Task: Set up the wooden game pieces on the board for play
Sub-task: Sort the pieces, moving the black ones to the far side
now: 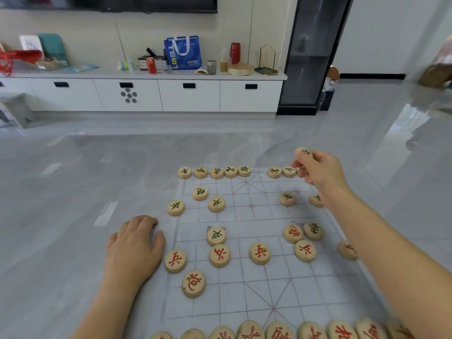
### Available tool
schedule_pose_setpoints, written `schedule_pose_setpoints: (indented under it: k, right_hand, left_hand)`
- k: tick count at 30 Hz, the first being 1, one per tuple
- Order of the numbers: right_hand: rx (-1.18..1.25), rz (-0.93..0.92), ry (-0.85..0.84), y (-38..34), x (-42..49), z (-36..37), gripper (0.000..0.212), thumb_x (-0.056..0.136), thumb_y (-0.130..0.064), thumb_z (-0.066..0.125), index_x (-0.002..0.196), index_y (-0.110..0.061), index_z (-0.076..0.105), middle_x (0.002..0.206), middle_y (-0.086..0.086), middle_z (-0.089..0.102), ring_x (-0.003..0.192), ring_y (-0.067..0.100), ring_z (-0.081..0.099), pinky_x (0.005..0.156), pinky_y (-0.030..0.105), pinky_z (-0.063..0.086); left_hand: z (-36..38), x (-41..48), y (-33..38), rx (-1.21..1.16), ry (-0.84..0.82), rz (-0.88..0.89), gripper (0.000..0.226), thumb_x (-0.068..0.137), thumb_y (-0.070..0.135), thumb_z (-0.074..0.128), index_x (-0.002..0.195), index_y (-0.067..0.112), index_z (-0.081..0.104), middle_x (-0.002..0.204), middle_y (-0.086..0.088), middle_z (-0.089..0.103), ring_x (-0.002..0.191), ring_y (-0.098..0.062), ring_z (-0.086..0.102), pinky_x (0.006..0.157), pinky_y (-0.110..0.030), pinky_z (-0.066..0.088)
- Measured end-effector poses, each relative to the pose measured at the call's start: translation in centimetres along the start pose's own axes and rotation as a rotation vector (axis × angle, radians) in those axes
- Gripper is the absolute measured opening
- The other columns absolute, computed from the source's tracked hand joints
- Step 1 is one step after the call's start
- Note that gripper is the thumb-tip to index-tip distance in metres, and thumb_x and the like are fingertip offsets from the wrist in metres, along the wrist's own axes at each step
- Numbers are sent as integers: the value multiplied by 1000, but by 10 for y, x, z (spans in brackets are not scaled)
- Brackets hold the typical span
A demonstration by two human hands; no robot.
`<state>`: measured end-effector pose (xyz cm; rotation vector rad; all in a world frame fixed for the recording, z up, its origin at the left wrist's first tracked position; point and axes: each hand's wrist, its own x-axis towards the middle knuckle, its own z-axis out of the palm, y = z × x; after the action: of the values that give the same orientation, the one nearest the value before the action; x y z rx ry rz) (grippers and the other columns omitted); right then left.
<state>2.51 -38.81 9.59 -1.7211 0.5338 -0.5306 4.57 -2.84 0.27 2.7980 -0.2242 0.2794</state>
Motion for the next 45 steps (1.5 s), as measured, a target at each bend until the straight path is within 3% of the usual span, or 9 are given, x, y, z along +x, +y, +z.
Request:
schedule_pose_setpoints:
  k: [7, 12, 18, 21, 27, 30, 34, 40, 45]
  right_hand:
    - [-320, -53, 23, 38, 24, -23, 15, 85, -21, 57, 86, -7, 62, 80, 4, 68, 60, 14, 65, 58, 27, 46]
    - [-443, -5, -65, 57, 46, -20, 19, 88, -24, 58, 104, -16, 62, 91, 4, 65, 71, 18, 63, 70, 31, 48]
    - [-617, 65, -144, 67, 53, -15, 14, 82, -34, 67, 72, -26, 61, 83, -4, 62, 85, 19, 59, 74, 31, 45]
    - [-815, 11, -91, 70, 49, -17, 14, 80, -48, 66, 78, -34, 68, 83, -11, 58, 87, 14, 57, 71, 28, 41]
    - [-605, -17, -86, 62, 44, -30, 36, 87, -44, 58, 81, -11, 72, 65, 2, 59, 64, 17, 53, 62, 29, 43]
    - [-513, -63, -150, 51, 23, -41, 29, 88, -39, 60, 64, -24, 64, 52, -8, 47, 53, 10, 43, 53, 23, 33]
    - [-539, -123, -333, 39, -11, -59, 3, 83, -31, 68, 82, -29, 70, 61, -19, 57, 57, -6, 50, 59, 14, 35]
    - [-1007, -196, -579, 51, -30, -75, 36, 80, -41, 69, 114, -32, 63, 96, -16, 46, 89, 5, 45, 79, 21, 37]
    - [-978, -198, -614, 50, -36, -77, 45, 80, -41, 67, 123, -32, 57, 107, -12, 52, 94, 7, 48, 86, 24, 43]
  left_hand:
    - [0, 0, 1, 7, -12, -24, 27, 88, 33, 52, 112, 23, 58, 118, 1, 59, 111, -24, 51, 90, -42, 36]
    - [0, 0, 1, 18, -8, -32, 24, 87, 31, 54, 109, 23, 60, 116, 0, 60, 109, -26, 53, 88, -44, 37]
    - [-1, 0, 3, 13, 2, -37, 24, 87, 31, 54, 109, 24, 59, 115, 1, 60, 108, -25, 53, 87, -43, 37]
    - [-2, -1, 4, 13, 2, -40, 24, 88, 31, 54, 110, 24, 59, 116, 0, 60, 109, -25, 53, 88, -42, 37]
    - [-3, -1, 3, 16, -18, -42, 26, 89, 34, 51, 112, 25, 58, 118, 1, 59, 110, -24, 52, 90, -43, 37]
    - [-3, -1, 3, 11, -20, -38, 25, 89, 34, 51, 112, 24, 58, 118, 0, 59, 110, -25, 52, 90, -44, 37]
    - [-2, 0, 2, 15, -21, -27, 25, 89, 34, 51, 111, 24, 58, 118, -1, 59, 109, -26, 52, 90, -45, 37]
    - [-1, -1, 1, 25, -22, -27, 26, 90, 33, 51, 113, 24, 58, 119, -1, 59, 111, -26, 51, 90, -45, 37]
    - [-2, 0, 1, 31, -30, -31, 26, 90, 35, 50, 113, 24, 57, 119, -1, 59, 111, -26, 51, 91, -44, 37]
